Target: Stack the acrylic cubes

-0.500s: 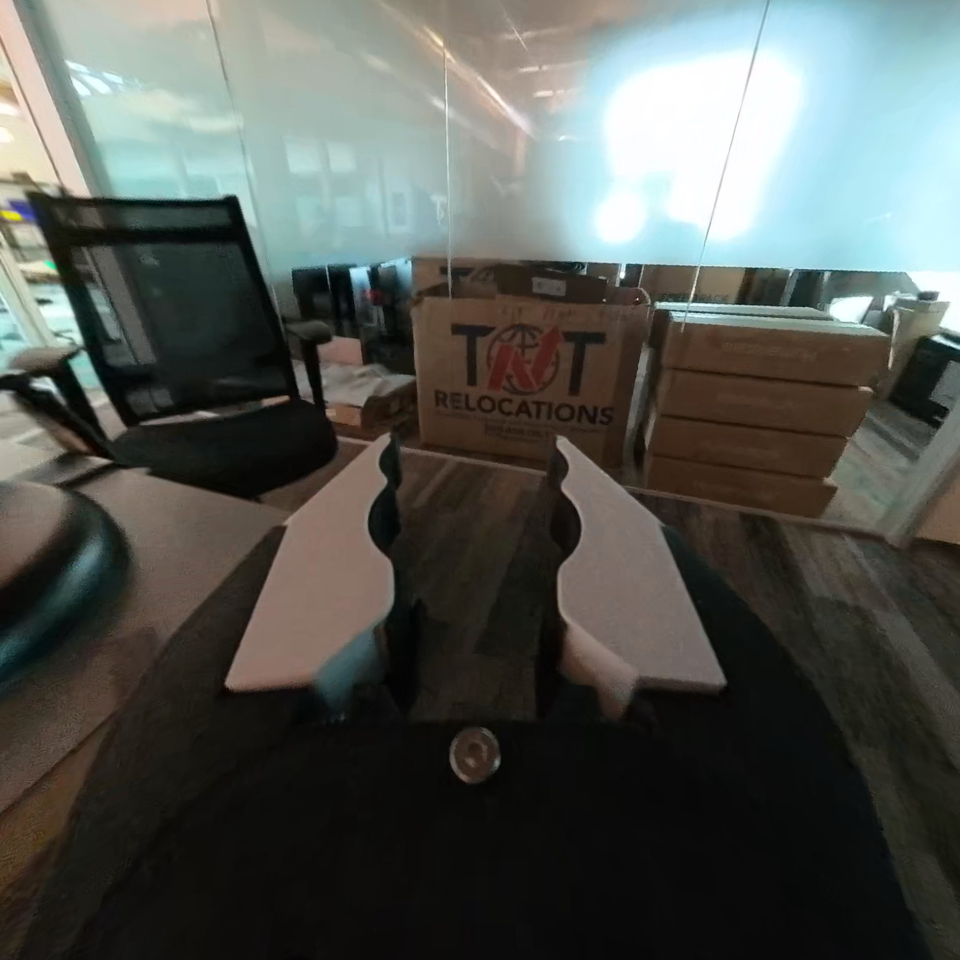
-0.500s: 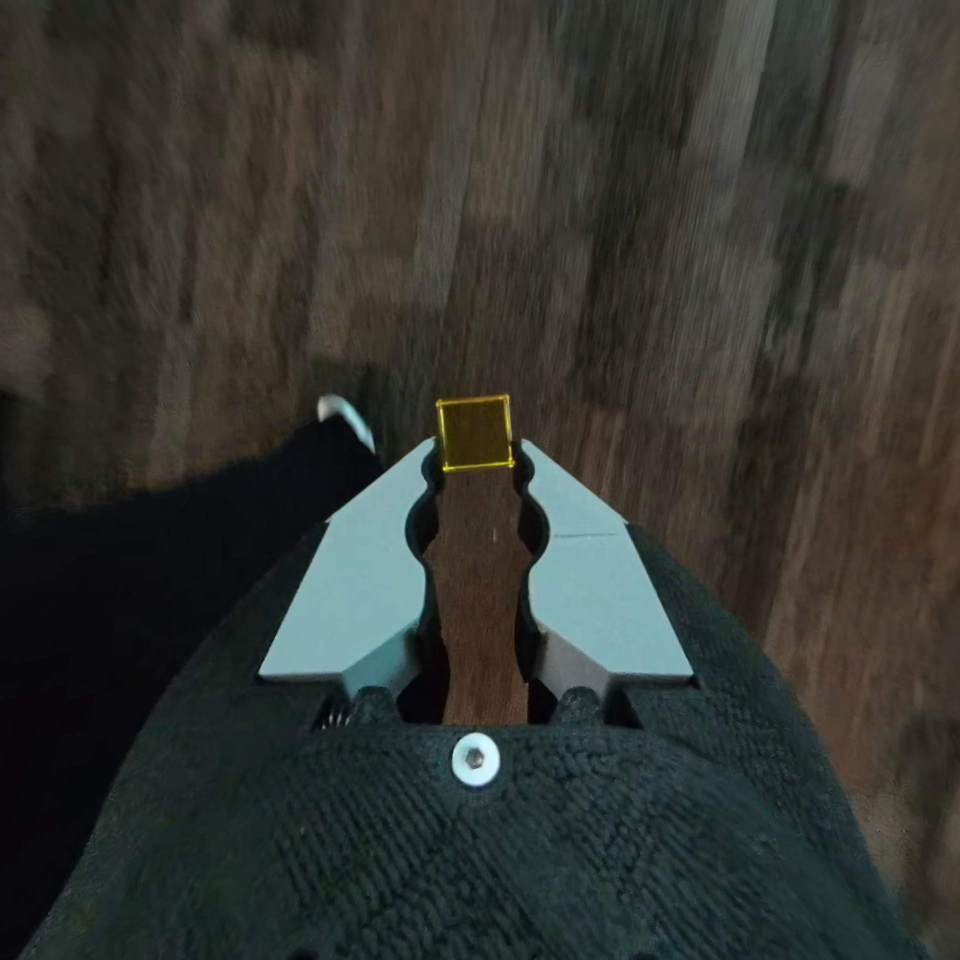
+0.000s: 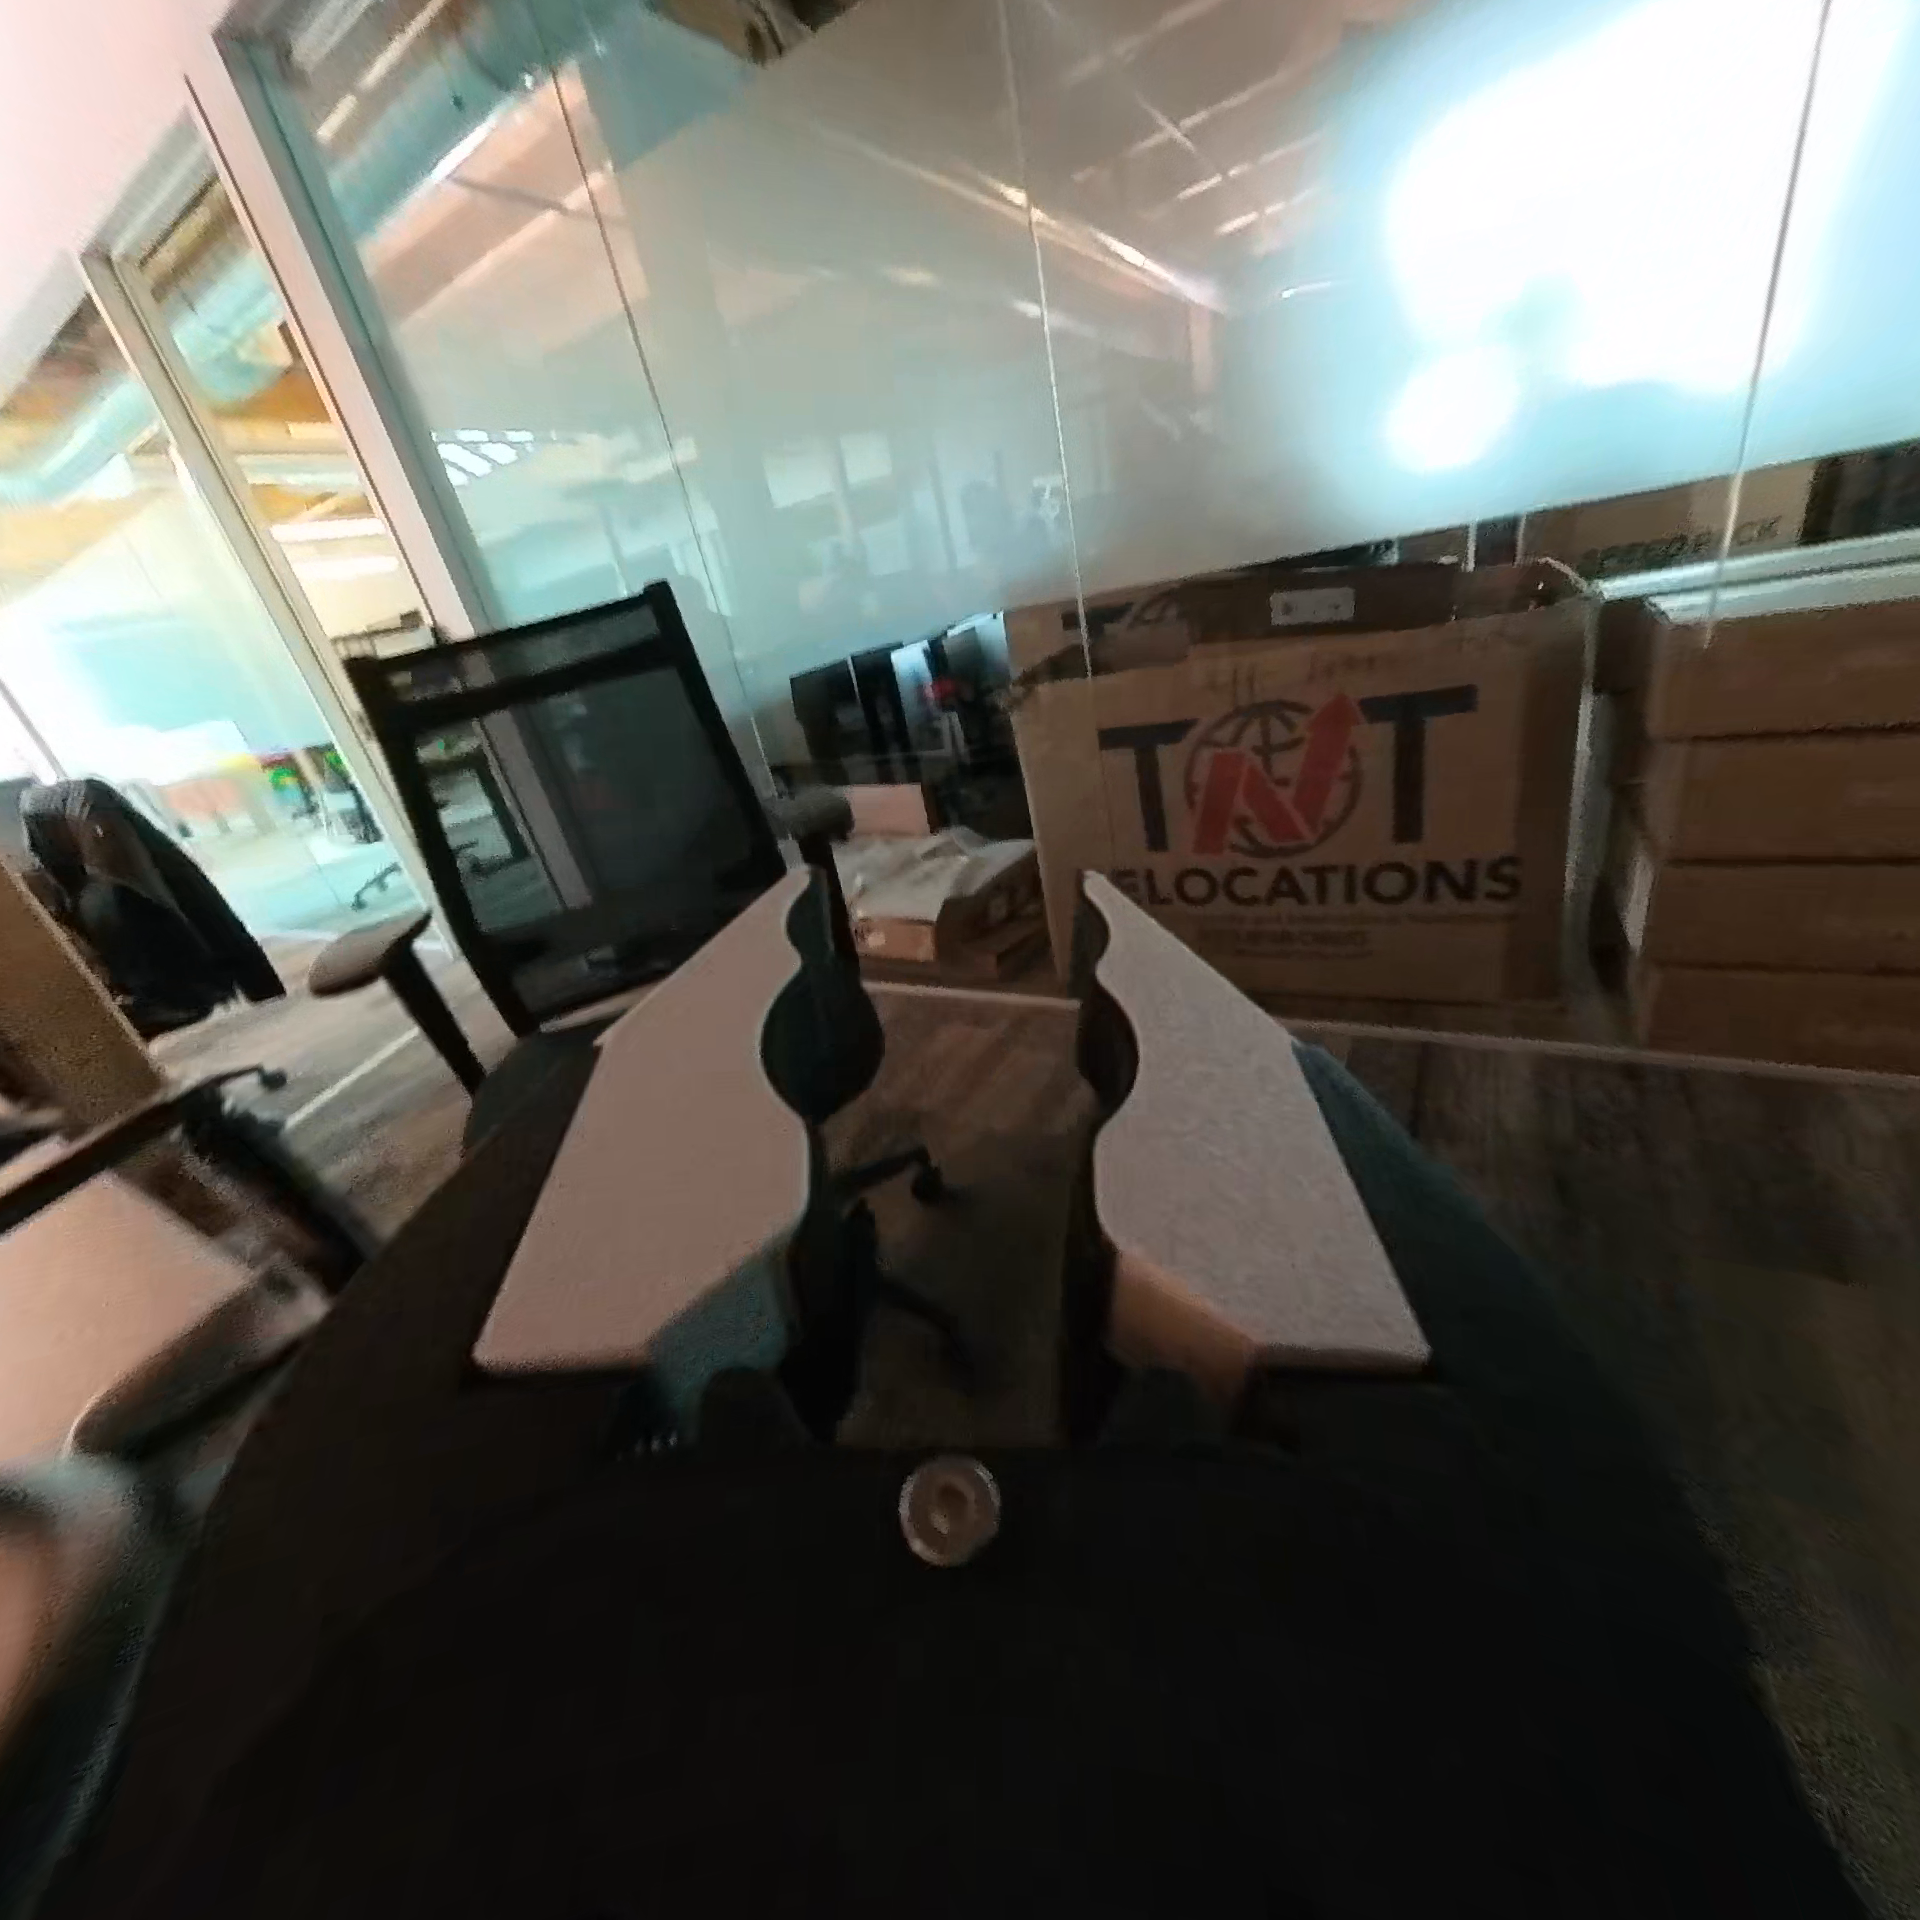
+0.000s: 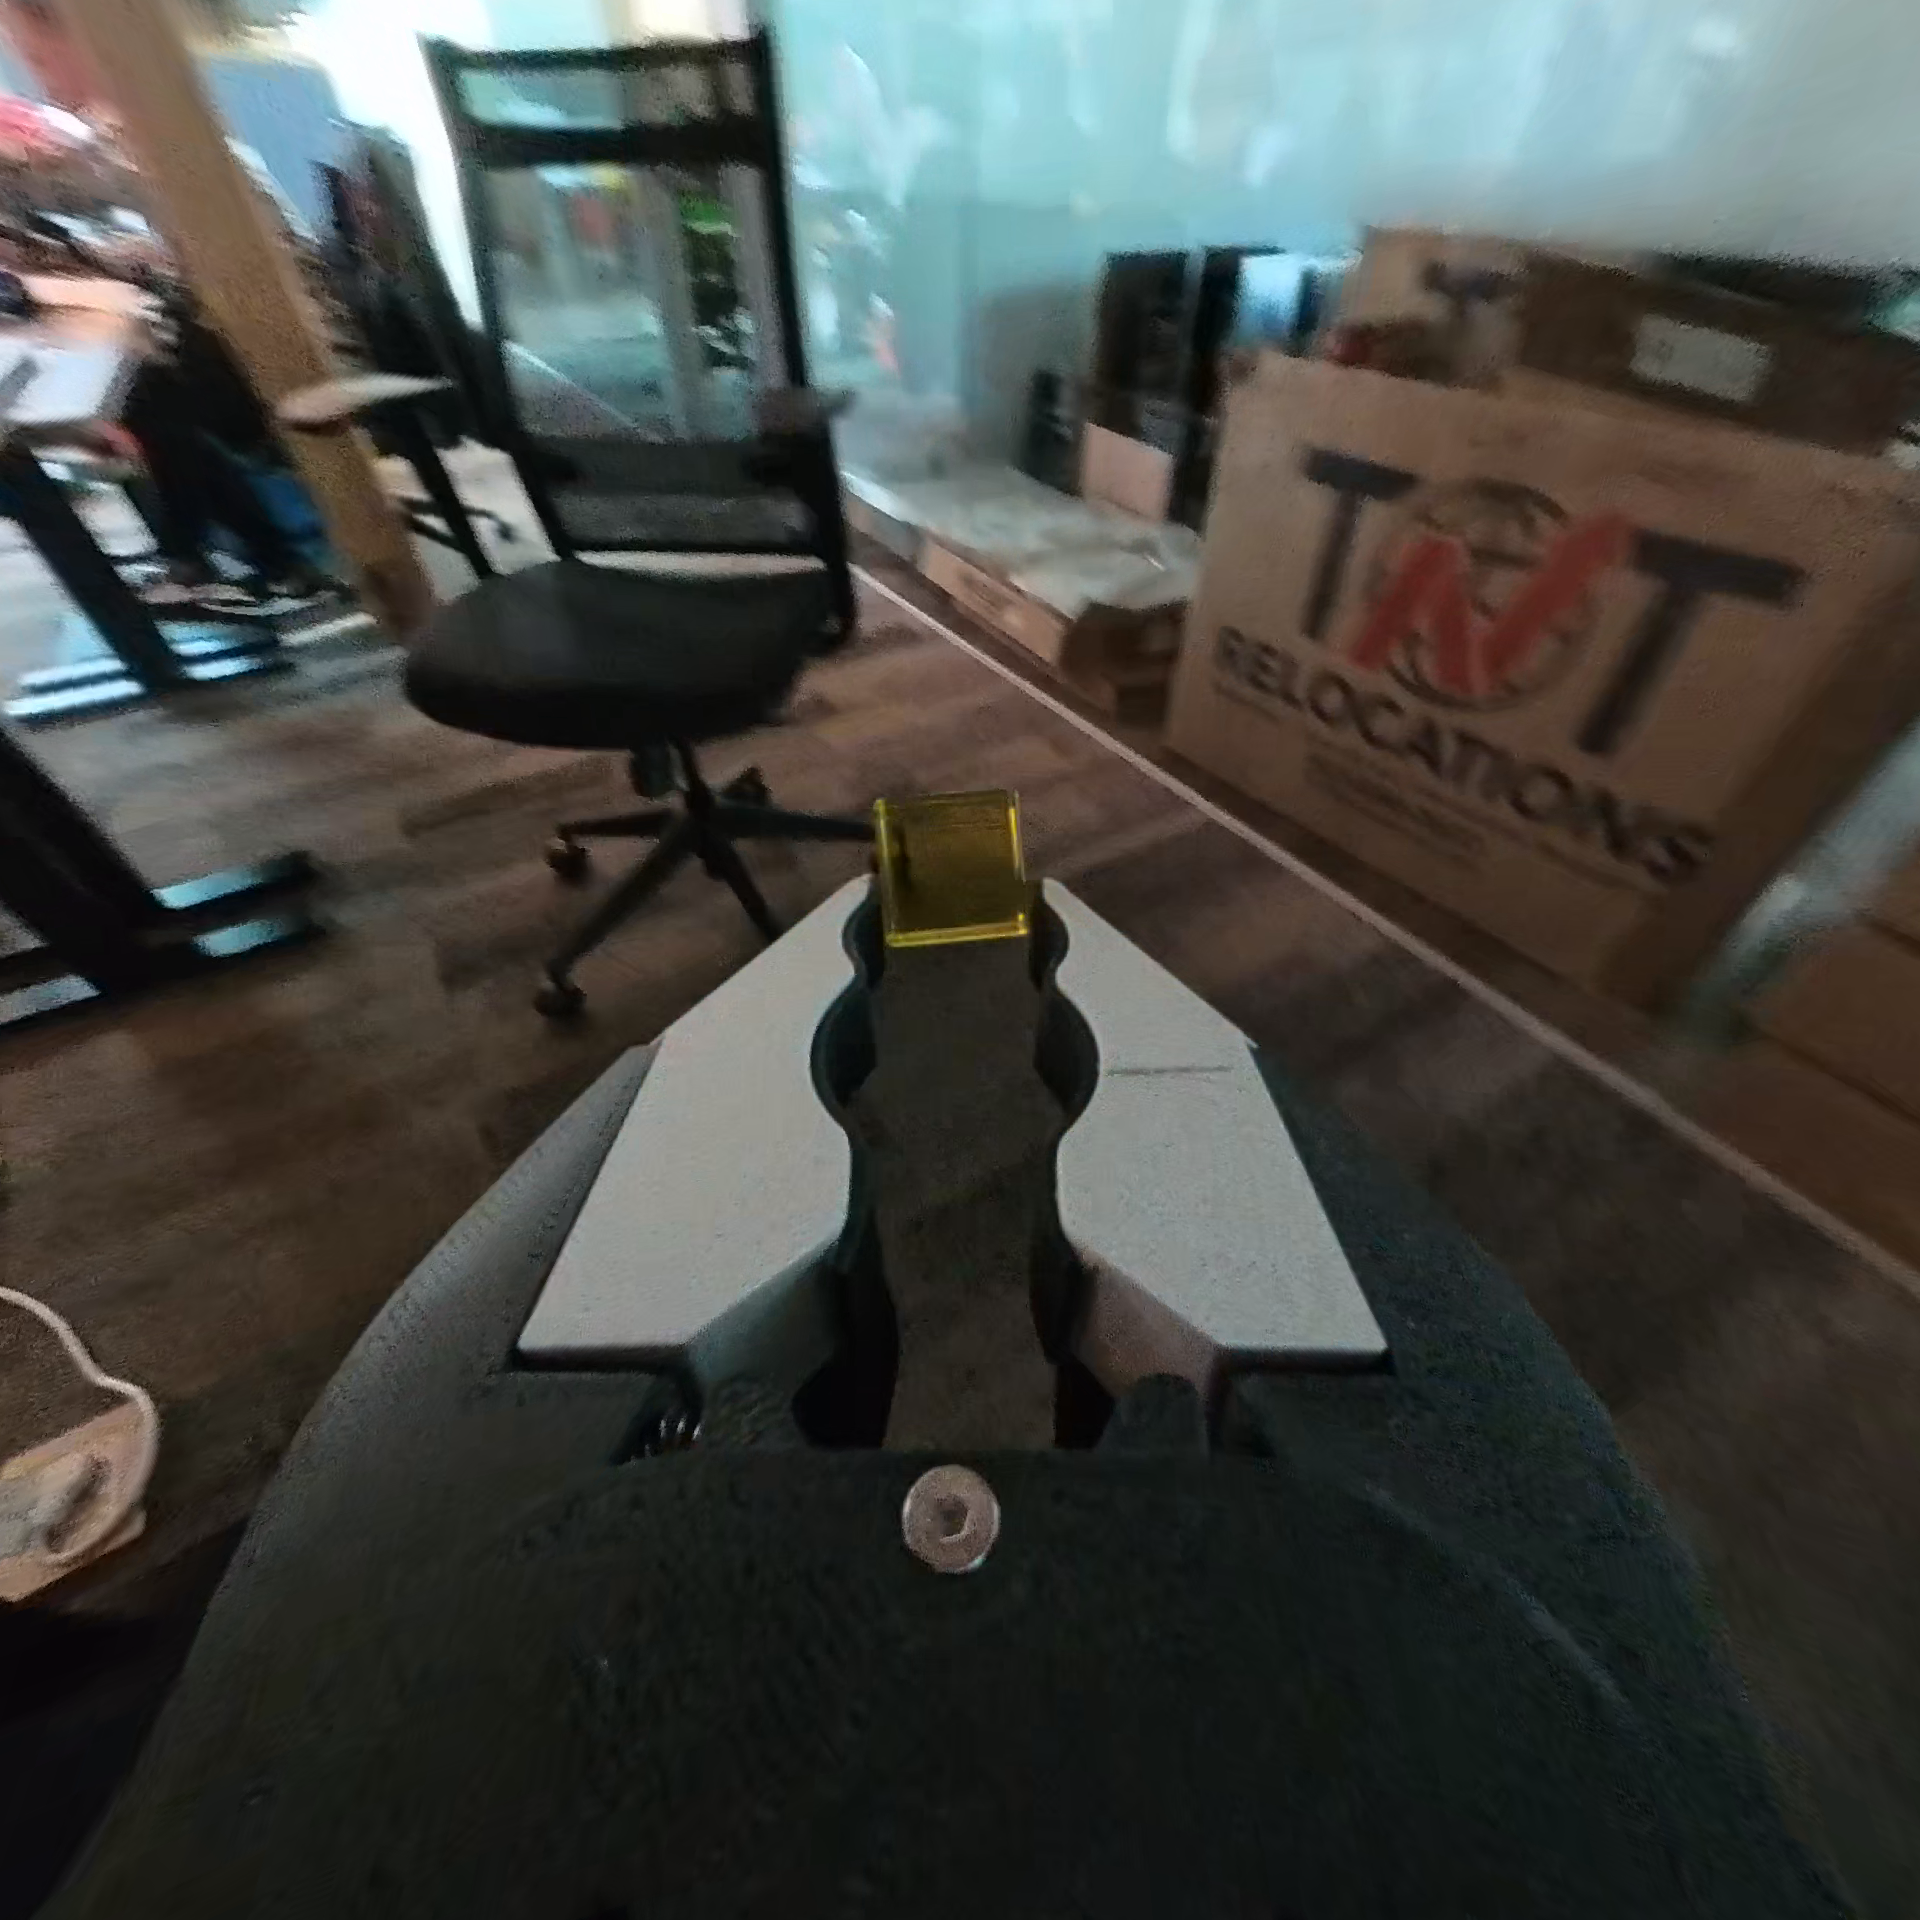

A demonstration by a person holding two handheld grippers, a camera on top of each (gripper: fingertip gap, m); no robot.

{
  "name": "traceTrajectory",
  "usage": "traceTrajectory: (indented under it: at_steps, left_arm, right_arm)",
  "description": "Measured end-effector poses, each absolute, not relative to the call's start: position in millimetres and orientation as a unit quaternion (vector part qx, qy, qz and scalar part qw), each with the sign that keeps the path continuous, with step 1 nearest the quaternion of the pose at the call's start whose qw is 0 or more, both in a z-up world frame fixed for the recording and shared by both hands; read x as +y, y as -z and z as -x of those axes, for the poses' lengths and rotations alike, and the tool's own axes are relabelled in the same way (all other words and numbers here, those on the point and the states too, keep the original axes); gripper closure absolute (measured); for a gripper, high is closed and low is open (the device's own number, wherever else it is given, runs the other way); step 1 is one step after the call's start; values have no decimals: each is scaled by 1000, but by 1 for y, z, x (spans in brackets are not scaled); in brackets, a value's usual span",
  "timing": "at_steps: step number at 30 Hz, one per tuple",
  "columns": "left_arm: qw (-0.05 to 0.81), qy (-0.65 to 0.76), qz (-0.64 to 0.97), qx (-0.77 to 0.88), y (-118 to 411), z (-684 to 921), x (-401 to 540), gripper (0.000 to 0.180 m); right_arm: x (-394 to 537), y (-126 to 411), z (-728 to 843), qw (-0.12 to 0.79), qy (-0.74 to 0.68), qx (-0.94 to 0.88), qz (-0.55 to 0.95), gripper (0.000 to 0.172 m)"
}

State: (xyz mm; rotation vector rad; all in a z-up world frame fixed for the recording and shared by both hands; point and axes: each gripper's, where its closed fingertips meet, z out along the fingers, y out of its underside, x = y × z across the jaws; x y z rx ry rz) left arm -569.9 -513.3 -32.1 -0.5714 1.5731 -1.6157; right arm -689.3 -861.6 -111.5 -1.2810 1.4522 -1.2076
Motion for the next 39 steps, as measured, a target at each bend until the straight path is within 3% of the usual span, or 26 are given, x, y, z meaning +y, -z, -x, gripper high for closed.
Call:
traceTrajectory:
  at_steps: [4, 8, 16, 23, 27, 31, 33, 36, 39]
  left_arm:
    - [410, 658, 224, 590, -2, 503, -531, 134]
    - [356, 677, 227, 603, -32, 454, -538, 131]
    - [322, 625, 326, 632, -47, 382, -481, 136]
    - [259, 671, 417, 555, -50, 366, -435, 138]
    - [334, 608, 451, 562, -39, 346, -408, 138]
    - [430, 535, 523, 505, -43, 326, -368, 141]
    - [459, 519, 551, 464, -50, 321, -356, 142]
    - [507, 469, 589, 419, -48, 321, -337, 143]
    - [537, 433, 621, 372, -45, 328, -326, 143]
  right_arm:
    - [-804, 104, 568, 455, 428, 514, 588, 147]
    - [-749, 88, 471, 468, 386, 414, 678, 147]
    - [-616, 50, 335, 538, 258, 269, 756, 147]
    - [-486, 74, 239, 539, 163, 100, 820, 146]
    - [-396, 63, 189, 580, 61, 28, 812, 146]
    - [-303, 20, 167, 607, -56, -75, 789, 147]
    - [-265, 14, 159, 567, -100, -117, 809, 147]
    - [-223, 59, 146, 415, -133, -184, 881, 146]
    - [-190, 106, 134, 345, -99, -254, 898, 146]
